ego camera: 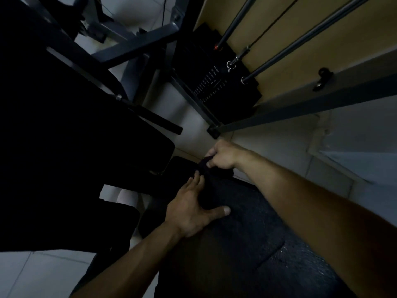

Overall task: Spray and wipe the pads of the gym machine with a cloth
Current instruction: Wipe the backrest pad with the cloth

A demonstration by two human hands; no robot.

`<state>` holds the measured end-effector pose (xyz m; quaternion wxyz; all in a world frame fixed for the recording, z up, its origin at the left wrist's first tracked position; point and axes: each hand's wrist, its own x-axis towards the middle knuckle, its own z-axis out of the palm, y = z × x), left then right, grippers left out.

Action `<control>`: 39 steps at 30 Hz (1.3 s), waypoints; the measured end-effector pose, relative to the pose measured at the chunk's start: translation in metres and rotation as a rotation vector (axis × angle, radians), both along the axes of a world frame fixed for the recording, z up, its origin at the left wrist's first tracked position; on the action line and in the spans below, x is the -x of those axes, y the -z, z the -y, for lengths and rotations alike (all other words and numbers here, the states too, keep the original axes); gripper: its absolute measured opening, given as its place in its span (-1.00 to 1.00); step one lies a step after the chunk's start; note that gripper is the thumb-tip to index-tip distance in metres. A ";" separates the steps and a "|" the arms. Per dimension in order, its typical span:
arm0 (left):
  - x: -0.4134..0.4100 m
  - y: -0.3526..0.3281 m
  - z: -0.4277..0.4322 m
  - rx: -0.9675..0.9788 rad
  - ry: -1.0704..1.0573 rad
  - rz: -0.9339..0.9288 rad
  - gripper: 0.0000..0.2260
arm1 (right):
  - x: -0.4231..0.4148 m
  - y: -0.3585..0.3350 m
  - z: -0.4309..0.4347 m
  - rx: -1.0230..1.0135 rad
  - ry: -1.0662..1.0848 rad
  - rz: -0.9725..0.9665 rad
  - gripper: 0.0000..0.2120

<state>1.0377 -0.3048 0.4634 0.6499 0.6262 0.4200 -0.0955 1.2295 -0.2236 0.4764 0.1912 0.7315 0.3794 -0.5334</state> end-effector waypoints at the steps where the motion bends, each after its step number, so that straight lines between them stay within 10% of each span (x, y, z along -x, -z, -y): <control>1: 0.006 0.005 -0.002 -0.006 -0.044 0.028 0.00 | 0.007 0.012 0.002 -0.061 0.083 0.017 -0.84; 10: 0.050 0.079 -0.019 0.335 -0.152 -0.132 -0.14 | 0.022 0.048 -0.007 0.057 0.075 -0.058 -0.74; 34: 0.091 0.107 0.006 0.309 -0.207 -0.039 -0.03 | 0.098 0.117 0.006 -0.285 -0.586 0.164 -0.54; 39: 0.118 0.109 0.031 0.311 -0.313 0.010 -0.29 | 0.155 0.108 0.044 -0.275 -0.785 0.172 -0.74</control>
